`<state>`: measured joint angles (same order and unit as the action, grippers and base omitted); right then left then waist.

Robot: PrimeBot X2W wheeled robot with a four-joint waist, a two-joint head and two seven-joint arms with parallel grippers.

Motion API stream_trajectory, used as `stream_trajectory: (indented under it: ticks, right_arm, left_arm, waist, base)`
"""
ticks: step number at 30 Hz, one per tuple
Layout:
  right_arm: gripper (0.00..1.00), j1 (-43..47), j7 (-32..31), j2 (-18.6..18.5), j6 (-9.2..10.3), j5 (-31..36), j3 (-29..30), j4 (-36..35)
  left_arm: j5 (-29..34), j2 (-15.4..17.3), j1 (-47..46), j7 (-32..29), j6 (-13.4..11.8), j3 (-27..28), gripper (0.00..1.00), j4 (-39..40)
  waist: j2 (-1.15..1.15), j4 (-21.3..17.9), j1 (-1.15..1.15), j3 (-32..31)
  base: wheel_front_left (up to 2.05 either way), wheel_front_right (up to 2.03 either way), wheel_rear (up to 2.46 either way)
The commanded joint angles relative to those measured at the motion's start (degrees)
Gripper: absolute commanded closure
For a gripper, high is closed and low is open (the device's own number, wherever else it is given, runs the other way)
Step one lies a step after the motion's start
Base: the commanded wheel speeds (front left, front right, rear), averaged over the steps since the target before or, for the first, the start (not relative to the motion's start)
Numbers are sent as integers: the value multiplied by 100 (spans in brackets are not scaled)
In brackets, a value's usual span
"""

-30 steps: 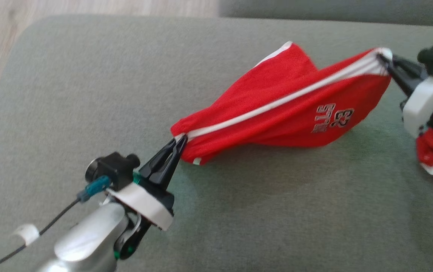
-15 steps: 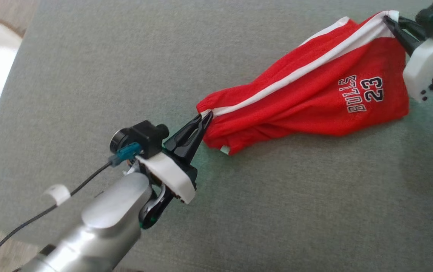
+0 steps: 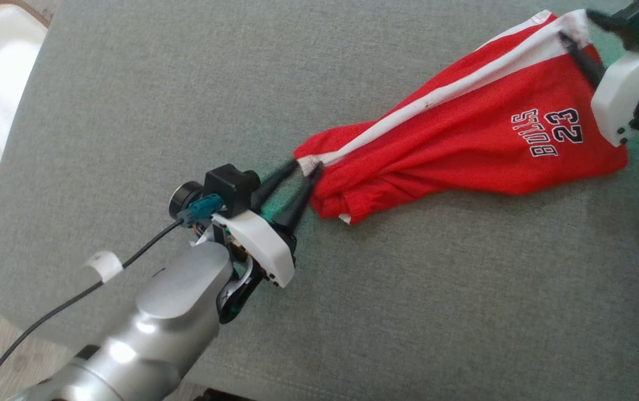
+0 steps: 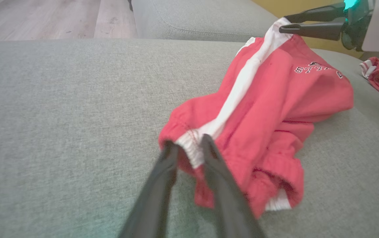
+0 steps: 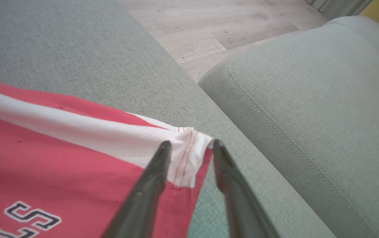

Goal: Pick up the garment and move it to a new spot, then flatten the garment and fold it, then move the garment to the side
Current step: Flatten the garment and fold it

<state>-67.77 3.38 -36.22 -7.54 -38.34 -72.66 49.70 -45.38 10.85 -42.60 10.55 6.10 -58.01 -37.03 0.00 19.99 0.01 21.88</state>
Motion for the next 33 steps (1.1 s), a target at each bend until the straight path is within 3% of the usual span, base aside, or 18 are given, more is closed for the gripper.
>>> stream_trajectory:
  ticks: [1,5,13,20,28,33]
  right_arm:
    - [0,-109,105,-4,5,-113,0,6]
    - [0,-82,230,51,5,-336,25,103]
    - [0,91,713,210,5,-722,75,267]
    - [0,454,1102,405,5,-1051,562,472]
    - [0,1133,1160,612,5,-644,1934,-117]
    - [0,1873,1161,852,5,21,3176,-695]
  left_arm:
    - [-23,120,-224,91,30,145,0,15]
    - [-53,136,-228,148,26,190,0,-103]
    - [-76,382,-143,339,-232,475,0,-222]
    - [-143,643,166,431,-554,970,0,178]
    - [241,931,883,443,-1100,2084,0,1345]
    - [733,935,1498,443,-1227,2817,0,2101]
  waist:
    - [0,-63,-1,-70]
    - [0,-167,-1,-206]
    - [0,-558,-1,-701]
    - [0,-870,-1,-1203]
    - [0,-1244,-1,-1675]
    - [0,-1449,-1,-1815]
  base:
    - [0,0,0]
    - [0,0,0]
    - [0,0,0]
    - [0,0,0]
    - [0,0,0]
    - [0,0,0]
